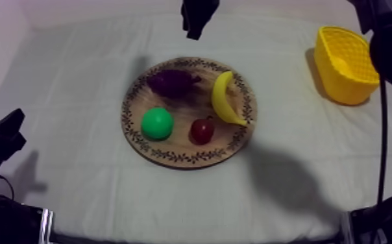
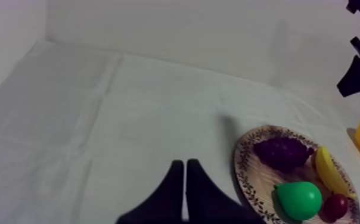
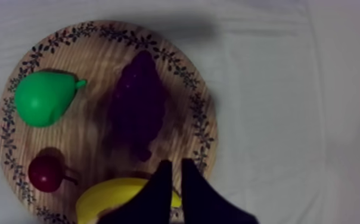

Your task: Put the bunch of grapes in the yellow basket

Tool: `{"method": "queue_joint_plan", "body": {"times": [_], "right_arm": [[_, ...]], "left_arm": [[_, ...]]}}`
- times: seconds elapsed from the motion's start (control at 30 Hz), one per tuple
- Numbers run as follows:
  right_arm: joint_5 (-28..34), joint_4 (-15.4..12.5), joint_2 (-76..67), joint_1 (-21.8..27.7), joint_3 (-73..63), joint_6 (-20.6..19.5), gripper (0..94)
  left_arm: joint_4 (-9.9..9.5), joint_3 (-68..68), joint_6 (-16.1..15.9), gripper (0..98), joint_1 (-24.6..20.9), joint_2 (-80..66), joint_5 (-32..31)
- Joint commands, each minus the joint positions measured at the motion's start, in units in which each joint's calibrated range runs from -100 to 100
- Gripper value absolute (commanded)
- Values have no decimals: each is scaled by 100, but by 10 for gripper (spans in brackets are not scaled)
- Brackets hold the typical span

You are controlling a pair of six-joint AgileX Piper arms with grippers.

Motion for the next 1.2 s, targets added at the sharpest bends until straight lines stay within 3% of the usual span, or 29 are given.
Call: {"method": "queue_joint_plan", "body": {"times": [0.0,0.33,0.5,0.77,1.17], "right_arm": [[44,-25,50,6,-13,30,136],[205,-297,168,82,-31,215,460],[284,-455,223,123,-27,364,568],[479,-765,302,193,-23,587,626],[526,-1102,720,232,-87,669,626]], "left_arm": [[2,-3,-1,1,-3,0,1],[2,-3,-1,1,-3,0,1],[2,-3,-1,1,-3,0,1],[2,-3,-1,1,-3,0,1],[2,-3,-1,1,-3,0,1]]}}
